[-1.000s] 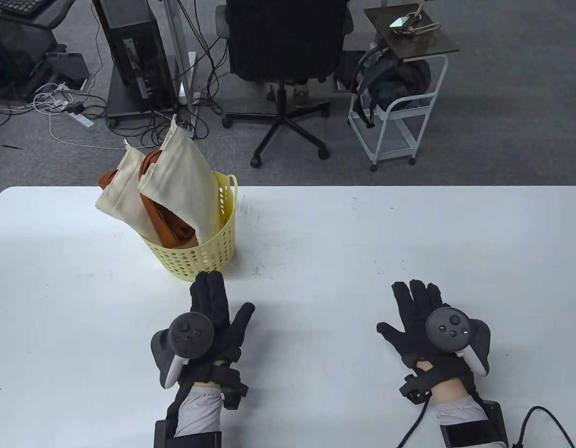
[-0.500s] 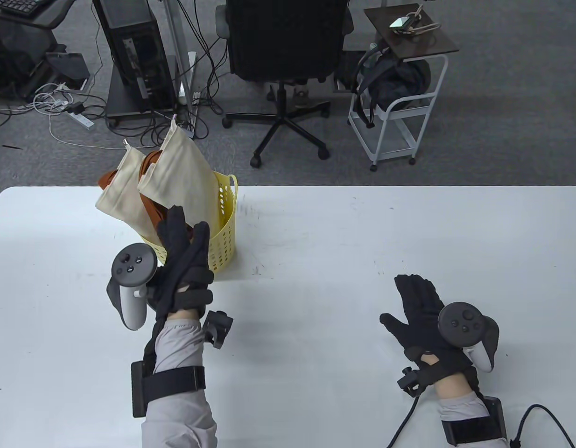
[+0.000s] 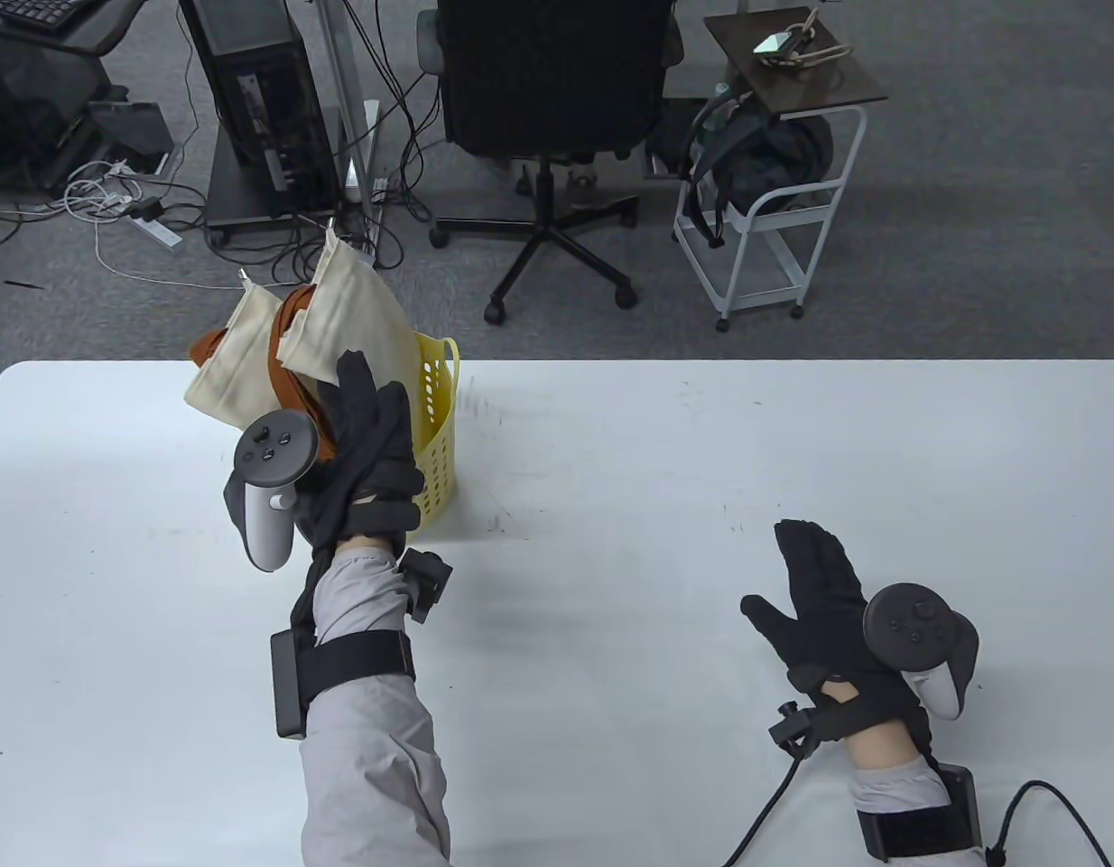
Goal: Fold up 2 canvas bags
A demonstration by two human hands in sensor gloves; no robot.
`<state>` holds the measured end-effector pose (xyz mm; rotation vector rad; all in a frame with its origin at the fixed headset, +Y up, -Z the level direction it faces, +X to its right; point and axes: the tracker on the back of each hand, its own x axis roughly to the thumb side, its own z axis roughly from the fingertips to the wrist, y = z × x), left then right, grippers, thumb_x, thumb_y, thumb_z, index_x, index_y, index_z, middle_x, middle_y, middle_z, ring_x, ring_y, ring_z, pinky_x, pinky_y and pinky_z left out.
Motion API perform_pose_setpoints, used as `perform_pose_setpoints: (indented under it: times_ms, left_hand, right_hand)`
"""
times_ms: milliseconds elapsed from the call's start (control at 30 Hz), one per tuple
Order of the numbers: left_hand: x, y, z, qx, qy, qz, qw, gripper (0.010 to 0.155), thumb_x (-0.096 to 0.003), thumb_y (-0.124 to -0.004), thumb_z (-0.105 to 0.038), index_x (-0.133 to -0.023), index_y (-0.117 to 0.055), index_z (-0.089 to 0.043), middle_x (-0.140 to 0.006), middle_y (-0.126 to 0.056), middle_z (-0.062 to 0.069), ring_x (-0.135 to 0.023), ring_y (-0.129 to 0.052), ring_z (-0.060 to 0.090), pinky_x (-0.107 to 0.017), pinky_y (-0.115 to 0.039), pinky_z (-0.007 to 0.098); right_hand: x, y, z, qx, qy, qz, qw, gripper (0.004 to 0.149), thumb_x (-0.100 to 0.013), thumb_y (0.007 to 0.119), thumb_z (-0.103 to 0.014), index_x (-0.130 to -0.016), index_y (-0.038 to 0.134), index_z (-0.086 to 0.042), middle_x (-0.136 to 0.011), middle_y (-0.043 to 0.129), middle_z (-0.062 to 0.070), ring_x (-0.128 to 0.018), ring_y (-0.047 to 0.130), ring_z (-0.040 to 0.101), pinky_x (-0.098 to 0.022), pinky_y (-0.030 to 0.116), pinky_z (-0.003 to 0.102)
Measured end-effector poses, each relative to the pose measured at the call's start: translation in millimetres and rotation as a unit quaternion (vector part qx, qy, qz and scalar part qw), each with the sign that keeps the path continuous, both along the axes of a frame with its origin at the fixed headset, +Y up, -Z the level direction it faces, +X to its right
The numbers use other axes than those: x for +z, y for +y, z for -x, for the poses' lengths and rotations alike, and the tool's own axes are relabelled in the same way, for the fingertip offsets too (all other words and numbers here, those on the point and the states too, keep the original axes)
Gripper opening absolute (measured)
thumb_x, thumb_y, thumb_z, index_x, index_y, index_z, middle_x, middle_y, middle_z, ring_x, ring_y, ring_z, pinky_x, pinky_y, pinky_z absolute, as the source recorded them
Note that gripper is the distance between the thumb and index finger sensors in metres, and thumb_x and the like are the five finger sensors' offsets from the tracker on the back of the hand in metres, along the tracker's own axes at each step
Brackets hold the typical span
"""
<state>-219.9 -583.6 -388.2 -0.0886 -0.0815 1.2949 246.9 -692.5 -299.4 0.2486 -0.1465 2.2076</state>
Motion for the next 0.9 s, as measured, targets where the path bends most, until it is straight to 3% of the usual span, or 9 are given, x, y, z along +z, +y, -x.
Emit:
perform_pose_setpoints:
  times_ms: [133, 500, 600, 700, 900]
  left_hand:
    - [16.9, 26.6, -0.6, 0.001, -0.004, -0.052, 0.999, 0.071, -0.0690, -0.039, -0.056, -0.116, 0.009, -0.034, -0.117, 0.027, -0.010, -0.111, 0.021, 0.022, -0.085, -0.006, 0.056]
    - [94.9, 124.8, -12.8, 0.016, -0.060, -0.225, 0.972, 0.070, -0.0682, -0.044, -0.059, -0.120, -0.004, -0.037, -0.125, 0.013, -0.012, -0.117, 0.012, 0.019, -0.084, -0.005, 0.059]
    - [103.5, 127.6, -21.8, 0.040, -0.084, -0.233, 0.968, 0.068, -0.0683, -0.047, -0.057, -0.122, -0.011, -0.034, -0.128, 0.003, -0.009, -0.121, 0.001, 0.022, -0.082, -0.010, 0.065]
    - [104.3, 116.2, -36.5, 0.089, -0.099, -0.230, 0.964, 0.067, -0.0678, -0.051, -0.054, -0.123, -0.025, -0.028, -0.130, -0.012, 0.000, -0.121, -0.013, 0.028, -0.078, -0.019, 0.070]
    - [91.0, 63.5, -77.3, 0.196, -0.212, -0.128, 0.949, 0.064, -0.0680, -0.053, -0.051, -0.123, -0.037, -0.022, -0.129, -0.025, 0.006, -0.119, -0.029, 0.036, -0.078, -0.031, 0.072]
  right_hand:
    - [0.9, 0.1, 2.3, 0.001, 0.007, 0.004, 1.000, 0.084, -0.050, 0.083, -0.038, -0.111, 0.031, -0.014, -0.112, 0.026, 0.026, -0.099, 0.021, 0.053, -0.064, 0.023, 0.075]
    - [1.7, -2.7, 8.2, -0.007, 0.022, 0.015, 1.000, 0.082, -0.051, 0.083, -0.034, -0.111, 0.032, -0.013, -0.112, 0.027, 0.026, -0.099, 0.025, 0.053, -0.064, 0.026, 0.075]
    - [1.7, -3.7, 9.7, -0.020, 0.028, 0.023, 0.999, 0.082, -0.051, 0.083, -0.034, -0.111, 0.032, -0.013, -0.112, 0.027, 0.026, -0.099, 0.026, 0.053, -0.064, 0.027, 0.075]
    - [2.0, -5.5, 10.3, -0.040, 0.037, 0.035, 0.998, 0.082, -0.050, 0.083, -0.034, -0.111, 0.032, -0.013, -0.112, 0.028, 0.027, -0.098, 0.027, 0.054, -0.064, 0.028, 0.075]
    - [1.7, -8.3, 10.6, -0.143, 0.072, 0.063, 0.985, 0.081, -0.051, 0.082, -0.037, -0.111, 0.033, -0.012, -0.111, 0.032, 0.027, -0.098, 0.032, 0.055, -0.063, 0.029, 0.076]
